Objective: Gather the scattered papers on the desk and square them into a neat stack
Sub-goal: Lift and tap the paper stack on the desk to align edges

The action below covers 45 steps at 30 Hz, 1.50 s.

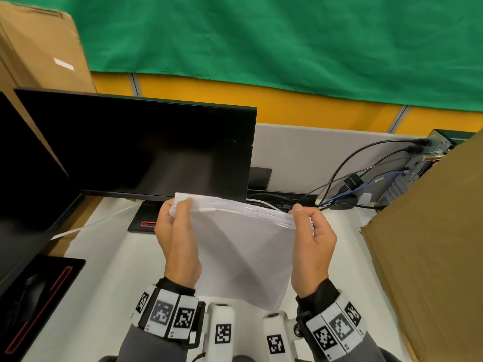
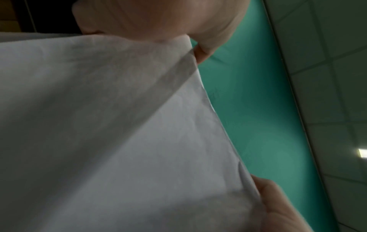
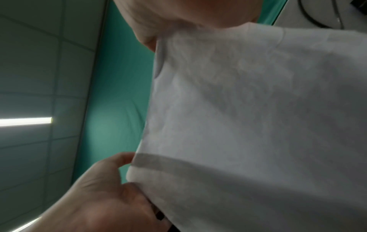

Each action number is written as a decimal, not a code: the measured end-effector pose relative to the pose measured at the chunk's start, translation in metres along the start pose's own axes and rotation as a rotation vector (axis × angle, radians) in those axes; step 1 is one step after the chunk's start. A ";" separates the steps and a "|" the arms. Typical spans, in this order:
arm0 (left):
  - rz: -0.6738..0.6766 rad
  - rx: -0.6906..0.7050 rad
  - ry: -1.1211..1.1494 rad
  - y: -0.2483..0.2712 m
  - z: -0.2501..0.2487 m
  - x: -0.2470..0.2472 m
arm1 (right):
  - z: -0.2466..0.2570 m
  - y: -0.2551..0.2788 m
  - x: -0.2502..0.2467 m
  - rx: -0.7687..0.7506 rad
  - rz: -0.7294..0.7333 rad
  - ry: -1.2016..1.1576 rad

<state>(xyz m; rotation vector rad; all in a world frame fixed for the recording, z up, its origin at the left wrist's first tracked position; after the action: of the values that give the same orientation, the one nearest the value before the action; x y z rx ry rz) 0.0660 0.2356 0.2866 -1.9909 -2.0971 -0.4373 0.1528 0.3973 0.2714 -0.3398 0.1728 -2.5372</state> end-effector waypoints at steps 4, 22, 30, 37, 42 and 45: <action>0.005 -0.006 -0.010 0.000 0.000 0.002 | 0.002 -0.003 -0.002 0.044 -0.020 -0.035; 0.028 0.430 -0.526 -0.004 -0.023 0.000 | 0.004 -0.012 0.004 -0.033 -0.129 -0.019; 0.888 0.723 -1.894 0.004 -0.031 0.055 | 0.003 -0.020 0.009 -0.082 -0.085 -0.034; 0.645 0.653 -1.507 -0.052 -0.062 -0.001 | -0.033 -0.038 -0.051 -0.039 0.397 0.277; 0.533 0.171 -0.956 -0.056 -0.048 -0.072 | -0.097 -0.016 -0.090 0.522 0.503 0.121; 0.429 -0.042 -0.832 -0.045 -0.001 -0.088 | -0.105 -0.003 -0.081 0.715 0.530 -0.042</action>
<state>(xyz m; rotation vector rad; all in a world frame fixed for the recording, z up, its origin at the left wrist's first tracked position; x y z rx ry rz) 0.0263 0.1513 0.2530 -2.8783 -1.9000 0.5184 0.1877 0.4497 0.1551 -0.0457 -0.5759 -1.9037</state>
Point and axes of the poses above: each hand's wrist, its own y-axis away from the middle knuckle, its own x-axis out of the palm, z = x × y, the point moved 2 cm from there along -y, towards the middle knuckle, and after that the axes turned 4 degrees about -y, right-handed, at the moved point
